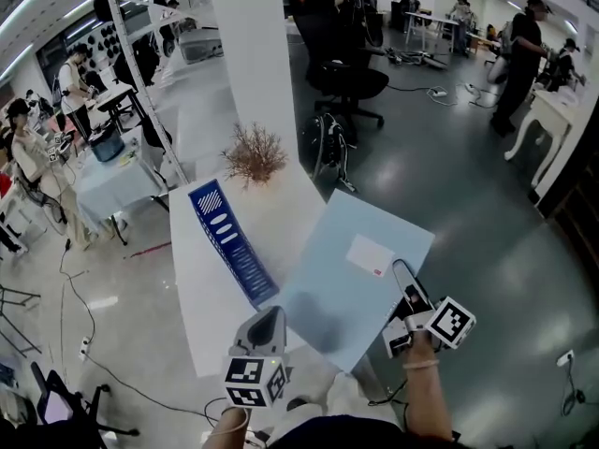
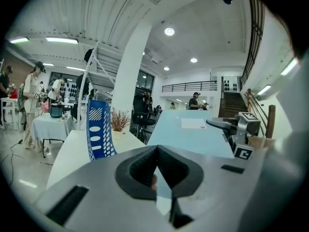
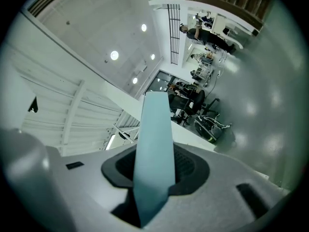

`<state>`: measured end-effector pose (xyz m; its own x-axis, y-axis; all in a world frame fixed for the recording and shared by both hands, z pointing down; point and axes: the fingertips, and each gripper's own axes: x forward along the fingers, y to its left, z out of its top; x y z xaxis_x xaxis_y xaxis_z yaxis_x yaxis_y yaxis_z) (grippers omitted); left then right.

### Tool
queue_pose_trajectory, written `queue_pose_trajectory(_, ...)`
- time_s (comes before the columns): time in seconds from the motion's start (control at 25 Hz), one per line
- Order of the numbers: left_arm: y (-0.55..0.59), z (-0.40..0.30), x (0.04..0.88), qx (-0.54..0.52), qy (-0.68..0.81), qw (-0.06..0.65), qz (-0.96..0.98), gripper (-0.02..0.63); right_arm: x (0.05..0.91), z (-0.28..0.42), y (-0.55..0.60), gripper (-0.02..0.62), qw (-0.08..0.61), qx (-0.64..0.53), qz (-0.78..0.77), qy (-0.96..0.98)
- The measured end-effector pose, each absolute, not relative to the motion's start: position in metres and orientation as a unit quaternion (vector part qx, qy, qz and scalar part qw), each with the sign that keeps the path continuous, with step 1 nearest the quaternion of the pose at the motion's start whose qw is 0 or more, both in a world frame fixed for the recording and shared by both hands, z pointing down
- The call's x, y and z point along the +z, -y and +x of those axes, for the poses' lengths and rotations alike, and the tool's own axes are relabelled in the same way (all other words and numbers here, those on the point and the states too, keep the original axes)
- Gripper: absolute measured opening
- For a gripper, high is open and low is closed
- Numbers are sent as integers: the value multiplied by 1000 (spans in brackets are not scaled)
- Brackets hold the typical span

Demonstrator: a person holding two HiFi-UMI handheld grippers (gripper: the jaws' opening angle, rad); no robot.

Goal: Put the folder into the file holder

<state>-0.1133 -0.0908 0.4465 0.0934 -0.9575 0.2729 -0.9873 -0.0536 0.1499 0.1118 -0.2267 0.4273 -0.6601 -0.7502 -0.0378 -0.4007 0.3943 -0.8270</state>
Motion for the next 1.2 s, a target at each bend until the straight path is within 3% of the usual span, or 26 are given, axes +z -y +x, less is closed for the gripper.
queue_pose_trajectory(0.8,4,-151,428,39,655,131,744,5,337,77,131,144,271,-282,-374,-841)
queue_pose_trajectory(1.2,-19,-182,430,37,658,131,741,5,312,33,113,143,251,-233,-384,-857)
